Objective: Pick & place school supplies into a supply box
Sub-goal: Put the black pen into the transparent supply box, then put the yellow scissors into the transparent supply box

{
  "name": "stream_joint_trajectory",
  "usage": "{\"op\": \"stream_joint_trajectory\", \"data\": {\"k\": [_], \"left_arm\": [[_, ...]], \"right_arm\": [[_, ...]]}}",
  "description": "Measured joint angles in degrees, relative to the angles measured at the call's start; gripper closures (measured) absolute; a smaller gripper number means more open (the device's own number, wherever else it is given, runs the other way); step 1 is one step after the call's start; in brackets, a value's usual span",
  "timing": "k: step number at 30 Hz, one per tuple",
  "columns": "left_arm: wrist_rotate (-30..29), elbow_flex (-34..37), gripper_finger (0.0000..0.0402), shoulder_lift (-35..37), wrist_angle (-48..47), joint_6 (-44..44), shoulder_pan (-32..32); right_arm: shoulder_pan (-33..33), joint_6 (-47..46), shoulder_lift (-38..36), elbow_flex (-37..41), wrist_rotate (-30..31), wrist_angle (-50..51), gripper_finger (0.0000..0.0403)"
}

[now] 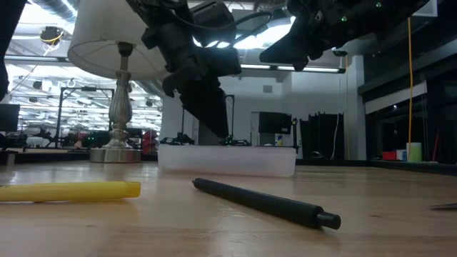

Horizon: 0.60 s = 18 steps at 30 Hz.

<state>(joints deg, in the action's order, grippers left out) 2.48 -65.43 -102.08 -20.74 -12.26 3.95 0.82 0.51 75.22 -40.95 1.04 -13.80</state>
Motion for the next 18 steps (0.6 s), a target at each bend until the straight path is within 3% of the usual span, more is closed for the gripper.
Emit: {"op": "stream_joint_trajectory", "data": {"k": [9,18], "left_arm": [[-2.7,0.0,0.0296,1.1,-0.7,1.0,-1.4],[-5.5,2.2,0.0311,11.7,-0.1,1.9,-1.7]], "right_arm": [[0.0,-0.2,0.0,0.0,0.0,0.0,0.0371],[0.0,-0.2,0.0,0.0,-0.1,0.9,0.0371]]}}
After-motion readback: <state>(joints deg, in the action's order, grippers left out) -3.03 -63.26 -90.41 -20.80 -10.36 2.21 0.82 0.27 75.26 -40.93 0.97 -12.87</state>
